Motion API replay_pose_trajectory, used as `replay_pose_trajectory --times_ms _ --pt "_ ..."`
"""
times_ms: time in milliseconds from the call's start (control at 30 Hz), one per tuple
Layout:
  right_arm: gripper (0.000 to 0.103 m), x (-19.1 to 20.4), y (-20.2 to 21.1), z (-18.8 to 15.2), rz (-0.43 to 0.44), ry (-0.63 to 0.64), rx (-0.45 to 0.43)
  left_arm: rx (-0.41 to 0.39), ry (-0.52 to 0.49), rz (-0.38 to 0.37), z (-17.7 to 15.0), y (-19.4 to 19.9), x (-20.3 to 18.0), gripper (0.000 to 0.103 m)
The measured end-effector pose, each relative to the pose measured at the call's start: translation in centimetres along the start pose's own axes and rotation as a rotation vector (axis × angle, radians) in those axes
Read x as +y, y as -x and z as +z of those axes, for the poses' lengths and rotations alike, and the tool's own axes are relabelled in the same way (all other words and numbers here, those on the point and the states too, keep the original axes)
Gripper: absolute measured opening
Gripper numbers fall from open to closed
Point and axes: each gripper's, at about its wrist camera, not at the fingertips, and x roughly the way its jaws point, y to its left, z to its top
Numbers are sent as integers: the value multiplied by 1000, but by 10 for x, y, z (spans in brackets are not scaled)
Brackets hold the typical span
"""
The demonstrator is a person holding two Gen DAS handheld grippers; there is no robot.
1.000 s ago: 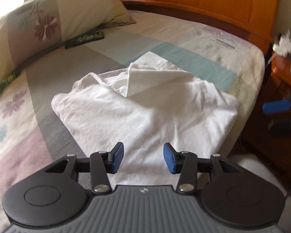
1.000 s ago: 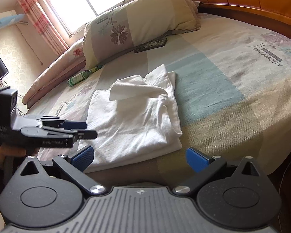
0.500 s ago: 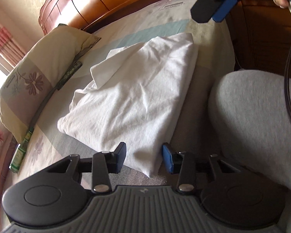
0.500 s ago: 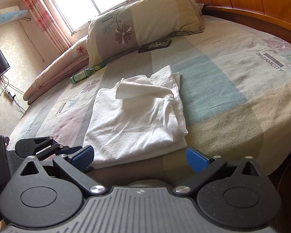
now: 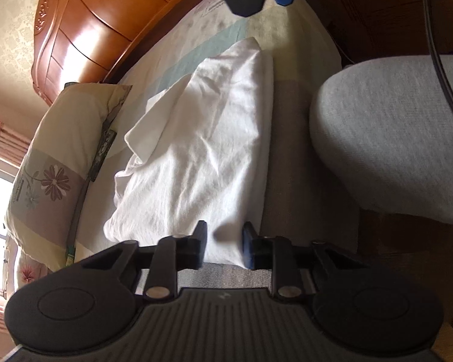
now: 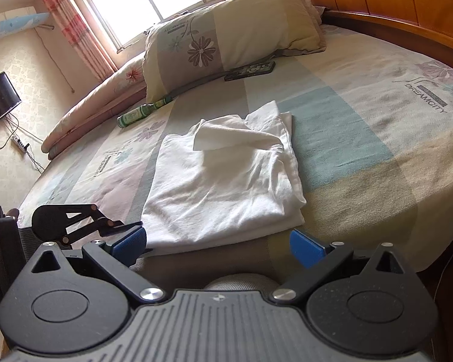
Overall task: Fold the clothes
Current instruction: 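Move both open grippers over the folded shirt's side edge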
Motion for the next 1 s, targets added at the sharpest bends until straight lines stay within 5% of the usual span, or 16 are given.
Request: replay_pose_trajectory --times_ms 367,500,600,700,867,1000 --pt "103 2 -8 9 5 64 -1 20 302 -167 -24 7 33 7" --pt "103 5 -20 33 -14 226 -52 -23 480 -255 -34 23 68 16" --pt "103 6 -43 60 1 347 -59 -48 635 -224 -44 27 96 14" --pt "103 4 -79 84 187 353 48 -93 774 -217 -53 24 117 14" --pt "102 6 -148 94 304 314 190 -68 874 -205 -60 -1 134 14" --pt "99 -4 -164 106 235 307 153 -56 894 -217 -61 -18 139 14"
